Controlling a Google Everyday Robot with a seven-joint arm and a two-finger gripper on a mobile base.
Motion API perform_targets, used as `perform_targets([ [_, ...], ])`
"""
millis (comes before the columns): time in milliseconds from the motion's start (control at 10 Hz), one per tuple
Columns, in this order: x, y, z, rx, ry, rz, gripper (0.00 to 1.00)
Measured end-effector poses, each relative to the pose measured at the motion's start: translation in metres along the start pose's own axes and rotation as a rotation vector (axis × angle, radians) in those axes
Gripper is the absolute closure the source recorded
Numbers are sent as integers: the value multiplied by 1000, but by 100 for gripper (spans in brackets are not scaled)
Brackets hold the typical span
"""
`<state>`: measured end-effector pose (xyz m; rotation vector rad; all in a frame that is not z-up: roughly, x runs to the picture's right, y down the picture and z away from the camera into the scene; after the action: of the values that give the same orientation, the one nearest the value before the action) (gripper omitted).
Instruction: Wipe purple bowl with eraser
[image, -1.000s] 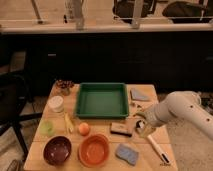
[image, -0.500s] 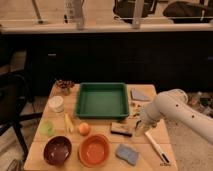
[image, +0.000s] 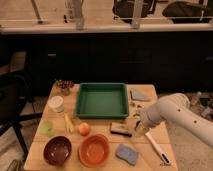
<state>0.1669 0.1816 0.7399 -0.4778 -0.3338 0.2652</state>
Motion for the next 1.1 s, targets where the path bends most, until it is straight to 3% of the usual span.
perform_targets([
  [200,1,1,8,27,-29,30,20],
  [400,3,2,19,29,-53,43,20],
  [700,9,0,43,-2,-81,57,20],
  [1100,18,2,70,-47,-84,76,20],
])
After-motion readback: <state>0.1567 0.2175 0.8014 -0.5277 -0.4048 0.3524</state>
